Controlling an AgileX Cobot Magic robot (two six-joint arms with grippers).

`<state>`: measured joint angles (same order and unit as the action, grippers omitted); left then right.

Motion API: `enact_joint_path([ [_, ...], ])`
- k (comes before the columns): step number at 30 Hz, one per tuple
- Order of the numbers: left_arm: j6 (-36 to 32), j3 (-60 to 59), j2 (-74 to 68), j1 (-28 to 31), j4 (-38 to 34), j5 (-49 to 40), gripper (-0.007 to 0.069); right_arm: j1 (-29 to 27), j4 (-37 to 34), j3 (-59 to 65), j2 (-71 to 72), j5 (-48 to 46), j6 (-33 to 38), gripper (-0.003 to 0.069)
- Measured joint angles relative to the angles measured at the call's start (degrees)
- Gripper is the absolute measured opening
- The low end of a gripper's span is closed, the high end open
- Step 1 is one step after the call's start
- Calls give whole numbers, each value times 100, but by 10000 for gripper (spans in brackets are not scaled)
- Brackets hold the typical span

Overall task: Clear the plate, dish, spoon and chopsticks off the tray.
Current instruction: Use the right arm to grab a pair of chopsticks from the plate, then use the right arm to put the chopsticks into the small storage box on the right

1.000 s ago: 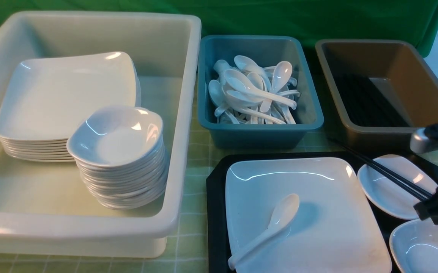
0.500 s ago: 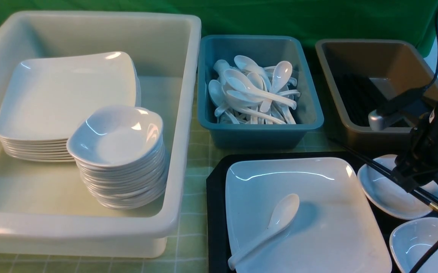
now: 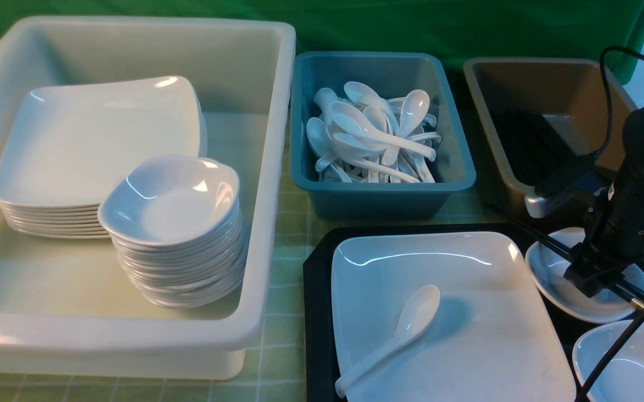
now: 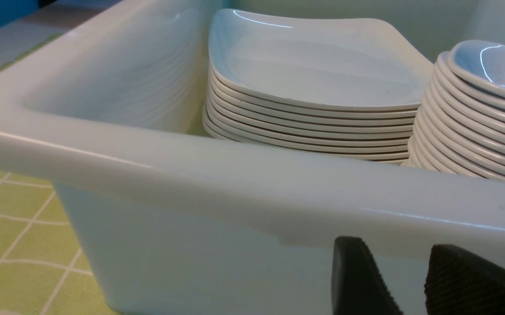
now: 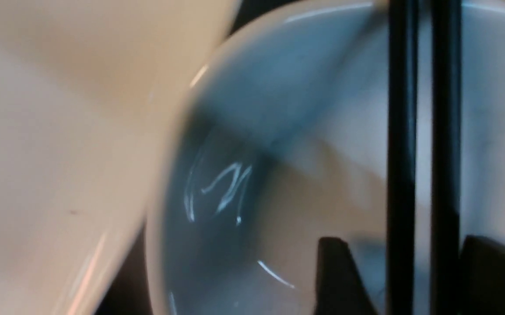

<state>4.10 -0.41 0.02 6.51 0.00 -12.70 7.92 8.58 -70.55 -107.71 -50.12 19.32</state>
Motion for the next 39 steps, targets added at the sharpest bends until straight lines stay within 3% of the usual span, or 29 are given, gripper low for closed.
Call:
enact_joint_path([
  [2,0,0,0,0,0,0,224,0,0,0,-7,-54,30,248],
  [4,0,0,0,0,0,0,224,0,13,0,-7,-257,199,105],
  [9,0,0,0,0,0,0,224,52,-23,-2,128,-628,379,105],
  [22,0,0,0,0,0,0,224,909,-70,-303,1386,-1325,723,105],
  [28,0,0,0,0,0,0,224,717,-70,-1201,1708,-219,-180,105],
  [30,0,0,0,0,0,0,224,477,-65,-1631,1524,434,-952,105],
  [31,0,0,0,0,0,0,224,458,-65,-1663,1502,478,-1008,105],
  [33,0,0,0,0,0,0,224,220,-58,-2008,1076,1047,-1765,105],
  [39,0,0,0,0,0,0,224,-99,-48,-2200,13,2042,-2637,110],
])
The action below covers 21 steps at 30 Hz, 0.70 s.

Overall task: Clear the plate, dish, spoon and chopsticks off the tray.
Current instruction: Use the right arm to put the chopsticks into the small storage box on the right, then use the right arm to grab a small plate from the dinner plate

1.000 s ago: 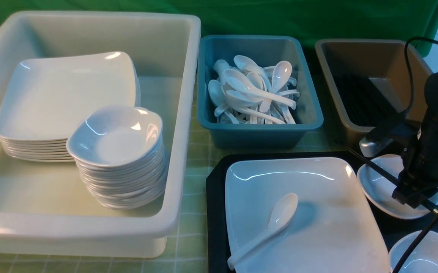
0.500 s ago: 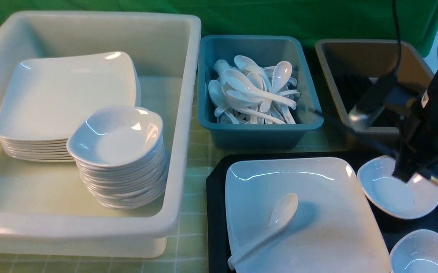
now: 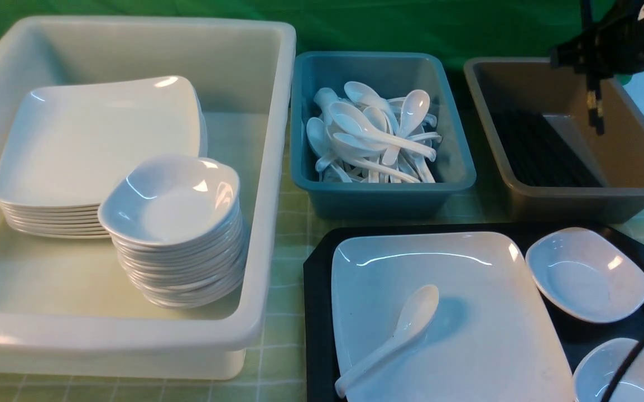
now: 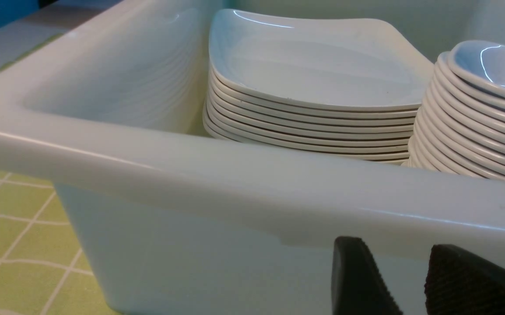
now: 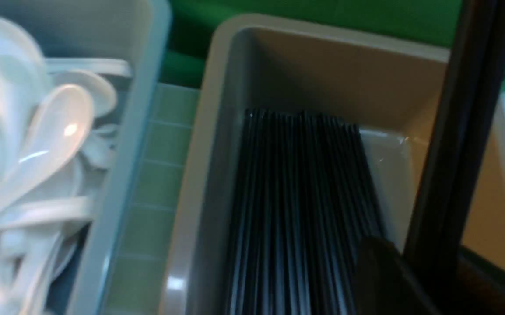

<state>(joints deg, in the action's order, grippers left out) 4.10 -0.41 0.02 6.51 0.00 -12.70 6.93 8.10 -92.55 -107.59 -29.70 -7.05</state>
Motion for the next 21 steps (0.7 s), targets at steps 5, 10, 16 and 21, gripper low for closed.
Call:
enact_joint_path([
  [5,0,0,0,0,0,0,224,-125,6,0,-806,121,-141,239],
  [10,0,0,0,0,0,0,224,-132,6,-18,-944,-326,-112,391],
  [16,0,0,0,0,0,0,224,-132,6,-522,-493,-2045,761,295],
  [21,0,0,0,0,0,0,224,-144,-33,-680,293,-3701,1093,55],
])
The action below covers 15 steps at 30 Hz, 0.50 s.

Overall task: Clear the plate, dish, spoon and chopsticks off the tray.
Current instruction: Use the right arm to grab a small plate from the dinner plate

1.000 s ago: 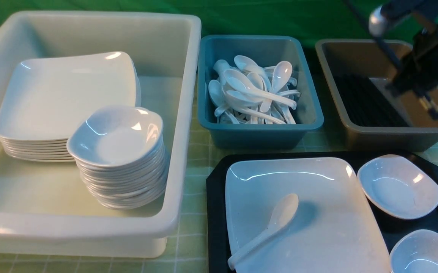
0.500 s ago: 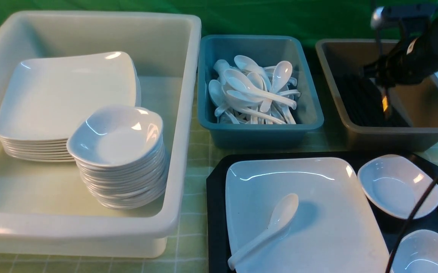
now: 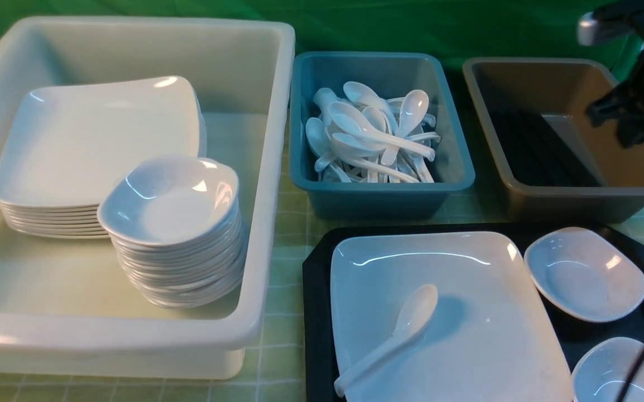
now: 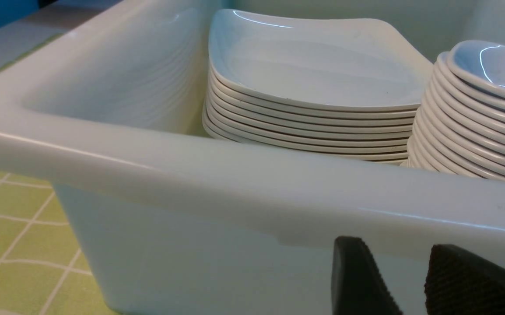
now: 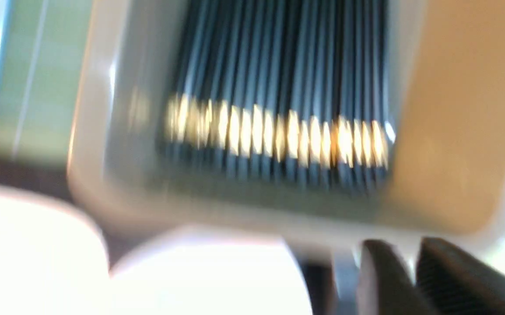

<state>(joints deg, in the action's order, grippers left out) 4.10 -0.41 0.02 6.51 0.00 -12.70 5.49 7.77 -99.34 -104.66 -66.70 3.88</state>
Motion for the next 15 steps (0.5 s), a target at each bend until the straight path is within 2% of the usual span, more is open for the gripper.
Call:
enact_joint_path([
  [2,0,0,0,0,0,0,224,0,-102,204,428,-148,-7,17],
  [8,0,0,0,0,0,0,224,0,-715,1360,1442,-272,17,12],
  [12,0,0,0,0,0,0,224,115,-958,2316,1835,-276,17,36],
  [15,0,0,0,0,0,0,224,414,-1321,2862,1853,-235,17,94],
])
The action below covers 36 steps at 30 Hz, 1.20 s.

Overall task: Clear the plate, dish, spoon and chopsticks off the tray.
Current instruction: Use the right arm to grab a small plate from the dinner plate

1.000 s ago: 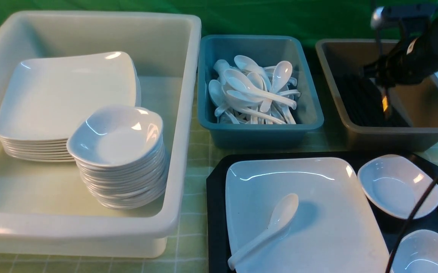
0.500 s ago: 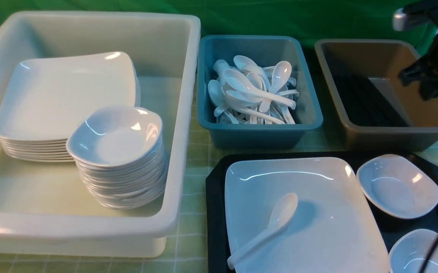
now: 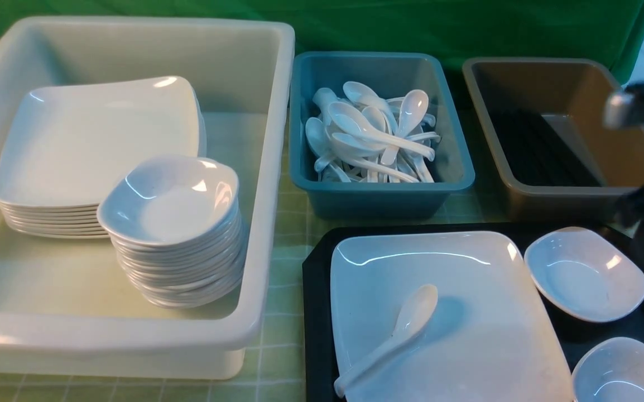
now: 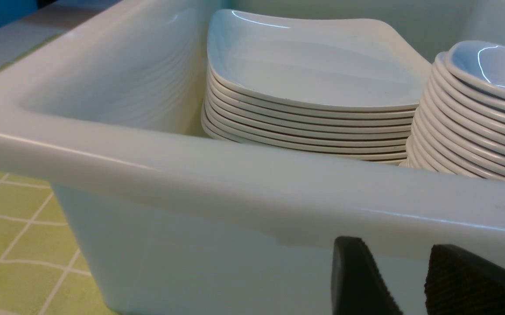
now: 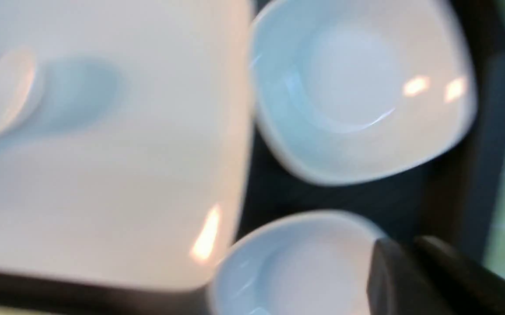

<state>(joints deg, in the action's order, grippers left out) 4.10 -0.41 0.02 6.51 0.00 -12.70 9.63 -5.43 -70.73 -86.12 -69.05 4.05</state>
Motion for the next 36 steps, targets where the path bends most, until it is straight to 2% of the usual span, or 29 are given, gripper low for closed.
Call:
enact_joint_path([
  [2,0,0,0,0,0,0,224,311,-277,255,-29,89,-6,154],
  [4,0,0,0,0,0,0,224,818,-515,395,-86,201,-166,248],
  [7,0,0,0,0,0,0,224,1458,-604,412,-153,513,-680,349],
  [8,0,0,0,0,0,0,224,1836,-639,412,-204,839,-1044,398],
  [11,0,0,0,0,0,0,224,2503,-688,412,-385,1401,-1834,469],
  [12,0,0,0,0,0,0,224,2535,-687,412,-399,1431,-1834,472],
  [13,0,0,0,0,0,0,224,2745,-700,412,-532,1635,-2282,491],
  [15,0,0,0,0,0,0,224,2886,-700,412,-719,1819,-2623,496],
  [22,0,0,0,0,0,0,224,2965,-649,419,-1006,2009,-2944,499],
  [25,0,0,0,0,0,0,224,2965,-379,376,-867,1645,-2821,479],
  [29,0,0,0,0,0,0,224,2965,733,296,-560,467,-2576,368],
  [31,0,0,0,0,0,0,224,2919,1359,375,-366,145,-2350,269],
  [32,0,0,0,0,0,0,224,2787,1534,457,-209,63,-2051,174],
  [33,0,0,0,0,0,0,224,2761,1567,471,-189,53,-2002,159],
  [34,0,0,0,0,0,0,224,2466,1653,601,-55,19,-1582,68],
  [36,0,0,0,0,0,0,224,1985,1690,768,-7,-14,-1080,25],
])
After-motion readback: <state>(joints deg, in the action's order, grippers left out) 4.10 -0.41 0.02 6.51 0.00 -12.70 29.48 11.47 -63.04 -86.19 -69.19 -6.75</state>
